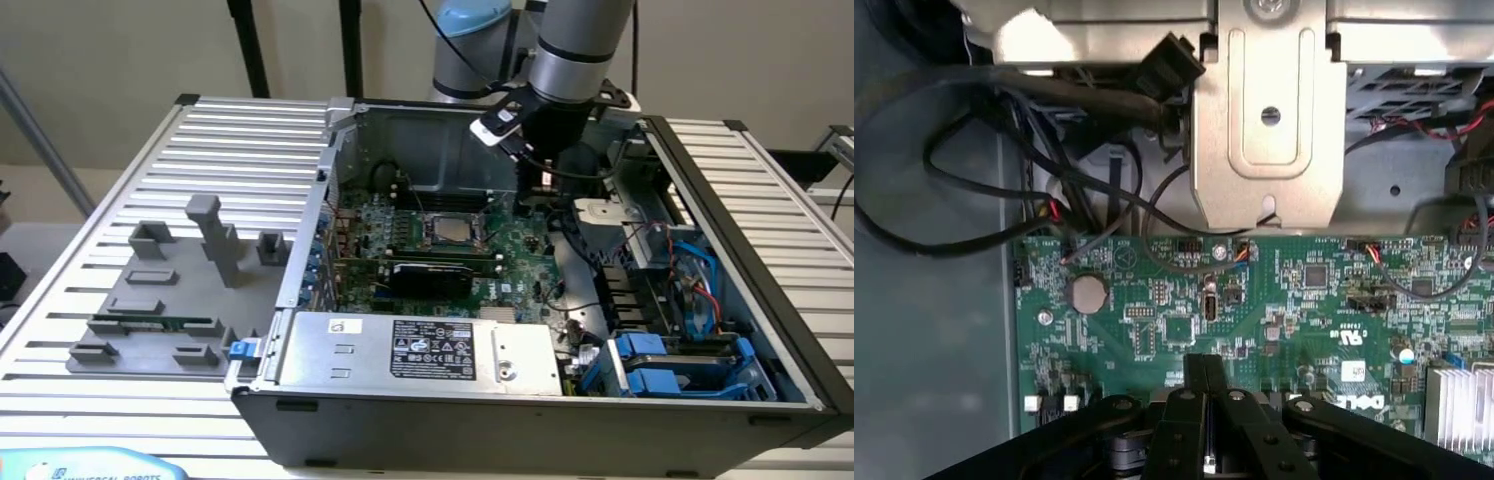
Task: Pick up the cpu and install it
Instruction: 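Close the cpu cover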
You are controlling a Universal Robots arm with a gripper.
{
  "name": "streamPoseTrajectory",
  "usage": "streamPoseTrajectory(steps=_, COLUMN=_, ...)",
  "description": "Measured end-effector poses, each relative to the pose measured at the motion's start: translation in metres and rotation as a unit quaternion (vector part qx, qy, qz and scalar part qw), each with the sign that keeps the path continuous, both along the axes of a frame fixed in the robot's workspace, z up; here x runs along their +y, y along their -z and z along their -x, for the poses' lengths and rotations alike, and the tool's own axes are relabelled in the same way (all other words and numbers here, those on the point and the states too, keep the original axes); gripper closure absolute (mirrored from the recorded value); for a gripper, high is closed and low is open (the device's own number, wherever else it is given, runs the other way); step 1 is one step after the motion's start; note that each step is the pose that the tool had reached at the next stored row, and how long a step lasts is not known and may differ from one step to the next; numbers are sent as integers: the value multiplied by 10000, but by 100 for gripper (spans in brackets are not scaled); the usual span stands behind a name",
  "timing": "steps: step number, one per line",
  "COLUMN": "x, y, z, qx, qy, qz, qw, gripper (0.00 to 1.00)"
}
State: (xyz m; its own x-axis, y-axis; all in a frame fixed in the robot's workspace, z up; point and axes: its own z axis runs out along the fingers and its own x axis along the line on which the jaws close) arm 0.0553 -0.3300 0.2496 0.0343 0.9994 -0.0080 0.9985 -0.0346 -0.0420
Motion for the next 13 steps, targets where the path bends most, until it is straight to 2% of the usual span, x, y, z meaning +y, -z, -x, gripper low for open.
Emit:
streamPoseTrajectory(steps=4, x=0, y=0, z=30, qx=231, qy=-16, qz=0, qw=9997, gripper=89)
streamPoseTrajectory(steps=6, x=0, y=0, z=50, qx=331, qy=-22, qz=0, qw=9995, gripper=89)
streamPoseTrajectory(steps=11, x=0, y=0, z=116, qx=548, qy=-36, qz=0, qw=9985, gripper=89)
streamPoseTrajectory(steps=13, x=0, y=1, z=148, qx=622, qy=-40, qz=0, qw=9981, gripper=89)
